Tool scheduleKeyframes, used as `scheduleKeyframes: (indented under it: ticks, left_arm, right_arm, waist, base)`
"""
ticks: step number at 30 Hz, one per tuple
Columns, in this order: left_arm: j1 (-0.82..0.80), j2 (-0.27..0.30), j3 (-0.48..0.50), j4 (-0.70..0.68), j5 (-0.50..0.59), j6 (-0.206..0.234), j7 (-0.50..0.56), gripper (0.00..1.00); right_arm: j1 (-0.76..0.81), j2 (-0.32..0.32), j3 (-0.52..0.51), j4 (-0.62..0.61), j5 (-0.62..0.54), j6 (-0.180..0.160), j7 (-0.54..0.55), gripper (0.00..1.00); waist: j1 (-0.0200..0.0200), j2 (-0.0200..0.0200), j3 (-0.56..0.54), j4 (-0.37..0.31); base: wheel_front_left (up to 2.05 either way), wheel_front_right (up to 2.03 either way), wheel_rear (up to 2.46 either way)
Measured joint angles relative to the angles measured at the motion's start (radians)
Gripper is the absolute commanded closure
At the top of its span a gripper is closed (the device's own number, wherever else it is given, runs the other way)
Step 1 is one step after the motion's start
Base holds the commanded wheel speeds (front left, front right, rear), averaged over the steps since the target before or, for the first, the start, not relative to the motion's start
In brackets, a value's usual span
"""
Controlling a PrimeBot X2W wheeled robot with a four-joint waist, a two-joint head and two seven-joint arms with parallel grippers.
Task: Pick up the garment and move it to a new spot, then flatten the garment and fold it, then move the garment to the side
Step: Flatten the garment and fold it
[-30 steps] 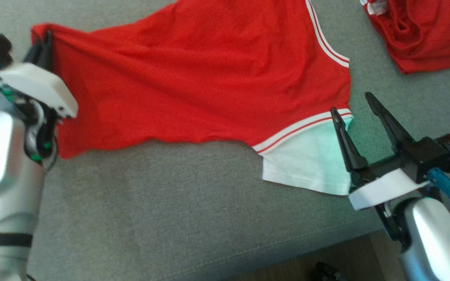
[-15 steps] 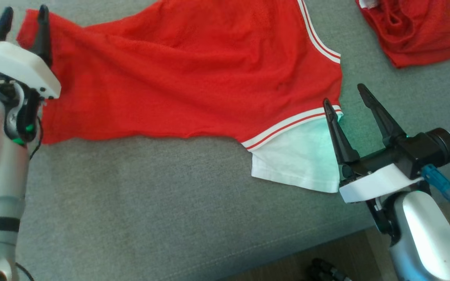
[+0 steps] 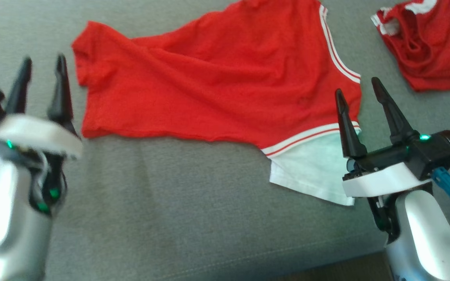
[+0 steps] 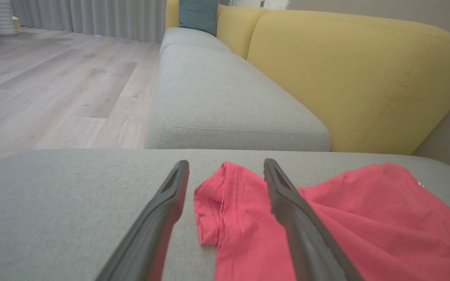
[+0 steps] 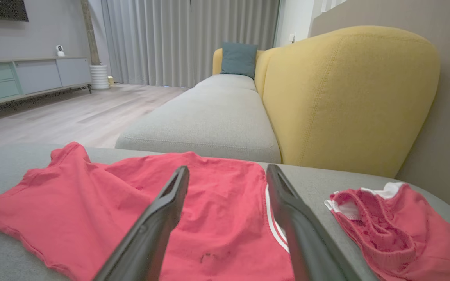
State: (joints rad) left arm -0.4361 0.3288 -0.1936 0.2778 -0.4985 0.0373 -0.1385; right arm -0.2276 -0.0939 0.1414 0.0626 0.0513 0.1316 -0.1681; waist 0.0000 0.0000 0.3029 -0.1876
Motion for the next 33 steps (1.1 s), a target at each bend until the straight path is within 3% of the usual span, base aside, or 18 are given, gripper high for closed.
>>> scheduleKeyframes:
  ticks: [6, 17, 33]
  left_arm:
    - [0.173, -0.049, -0.026, -0.11, 0.012, 0.051, -0.048, 0.0]
    - [0.347, -0.134, -0.055, -0.174, 0.013, 0.093, -0.101, 0.0]
    - [0.497, -0.203, -0.078, -0.181, 0.085, 0.112, -0.111, 0.0]
  right_arm:
    - [0.041, 0.024, -0.045, 0.02, 0.0, 0.0, -0.01, 0.0]
    - [0.105, 0.04, -0.127, 0.06, 0.028, 0.0, -0.04, 0.0]
    - [0.177, 0.045, -0.104, 0.178, 0.091, 0.0, -0.063, 0.0]
  waist:
    - [0.0, 0.0, -0.059, 0.051]
    - [0.0, 0.0, -0.177, 0.114]
    - [0.0, 0.0, -0.299, 0.169]
  base:
    - [0.0, 0.0, 0.0]
    - [0.0, 0.0, 0.0]
    - [0.0, 0.0, 0.0]
